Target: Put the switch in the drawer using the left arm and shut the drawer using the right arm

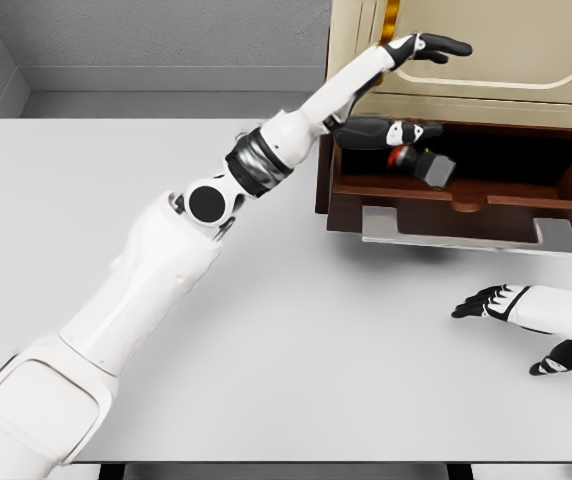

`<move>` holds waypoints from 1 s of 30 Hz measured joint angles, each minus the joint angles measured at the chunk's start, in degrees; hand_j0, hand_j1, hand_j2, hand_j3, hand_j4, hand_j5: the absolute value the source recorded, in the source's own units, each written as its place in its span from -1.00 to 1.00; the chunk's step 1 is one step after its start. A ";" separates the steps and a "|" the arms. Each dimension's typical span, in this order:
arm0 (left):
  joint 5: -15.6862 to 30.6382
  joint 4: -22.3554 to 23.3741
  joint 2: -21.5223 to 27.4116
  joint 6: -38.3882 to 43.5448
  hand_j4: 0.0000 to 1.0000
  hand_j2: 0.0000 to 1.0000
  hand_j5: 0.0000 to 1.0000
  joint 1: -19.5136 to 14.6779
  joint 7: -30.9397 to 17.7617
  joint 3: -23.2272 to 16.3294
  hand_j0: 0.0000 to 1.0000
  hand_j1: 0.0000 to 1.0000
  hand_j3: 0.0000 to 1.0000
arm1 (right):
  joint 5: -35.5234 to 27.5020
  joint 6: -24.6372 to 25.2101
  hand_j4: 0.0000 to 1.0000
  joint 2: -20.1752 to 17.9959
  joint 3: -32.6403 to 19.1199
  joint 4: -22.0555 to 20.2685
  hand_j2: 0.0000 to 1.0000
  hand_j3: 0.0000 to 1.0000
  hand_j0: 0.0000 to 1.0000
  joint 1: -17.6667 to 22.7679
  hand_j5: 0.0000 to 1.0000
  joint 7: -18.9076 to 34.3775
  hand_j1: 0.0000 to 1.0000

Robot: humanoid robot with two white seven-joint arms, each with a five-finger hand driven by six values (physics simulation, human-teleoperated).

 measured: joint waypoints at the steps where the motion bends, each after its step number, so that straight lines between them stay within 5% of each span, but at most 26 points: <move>1: 1.30 -2.74 0.03 0.01 1.00 1.00 1.00 0.53 -0.22 -0.04 1.00 1.00 1.00 | 0.00 0.00 1.00 -0.01 0.00 0.00 1.00 1.00 1.00 0.00 1.00 0.01 1.00; 4: 6.27 -13.72 4.99 0.01 1.00 1.00 1.00 2.90 -5.20 -0.32 1.00 1.00 1.00 | 0.00 0.00 1.00 -0.03 0.00 0.00 1.00 1.00 1.00 -0.09 1.00 0.05 1.00; 7: 13.49 -24.80 16.95 -0.02 1.00 1.00 1.00 2.90 -15.38 -0.39 1.00 1.00 1.00 | 0.00 0.00 1.00 -0.04 0.00 0.01 1.00 1.00 1.00 -0.09 1.00 0.07 1.00; 12: 18.16 -31.28 39.71 -0.08 1.00 1.00 1.00 2.64 -20.63 -2.03 1.00 1.00 1.00 | 0.00 0.00 1.00 -0.29 -0.06 -0.01 1.00 1.00 1.00 0.00 1.00 0.03 1.00; 15: 18.94 -29.81 50.28 -0.10 1.00 1.00 1.00 3.34 -21.40 -3.11 1.00 1.00 1.00 | -0.01 0.00 0.99 -1.39 -0.13 -0.04 0.99 0.99 0.99 0.00 0.99 -0.40 0.99; 18: 18.78 -24.01 55.12 -0.09 1.00 1.00 1.00 2.99 -21.68 -4.74 1.00 1.00 1.00 | -0.03 -0.02 0.81 -2.83 -0.11 -0.08 0.81 0.81 0.81 1.32 0.81 -1.71 0.81; 24: 17.19 -17.68 56.97 -0.10 1.00 1.00 1.00 2.81 -21.82 -6.84 1.00 1.00 1.00 | -0.28 0.00 -0.04 -4.97 0.05 -0.16 -0.04 -0.04 -0.04 4.22 -0.04 -7.13 -0.04; 28: 16.65 -16.90 56.56 -0.10 1.00 1.00 1.00 2.81 -21.84 -7.11 1.00 1.00 1.00 | -0.39 0.02 -0.45 -6.57 0.12 -0.20 -0.45 -0.45 -0.45 5.62 -0.45 -12.23 -0.45; 30: 16.57 -16.79 56.35 -0.10 1.00 1.00 1.00 2.73 -21.84 -7.15 1.00 1.00 1.00 | -0.40 0.02 -0.48 -7.62 0.16 -0.26 -0.48 -0.48 -0.48 6.86 -0.48 -14.66 -0.48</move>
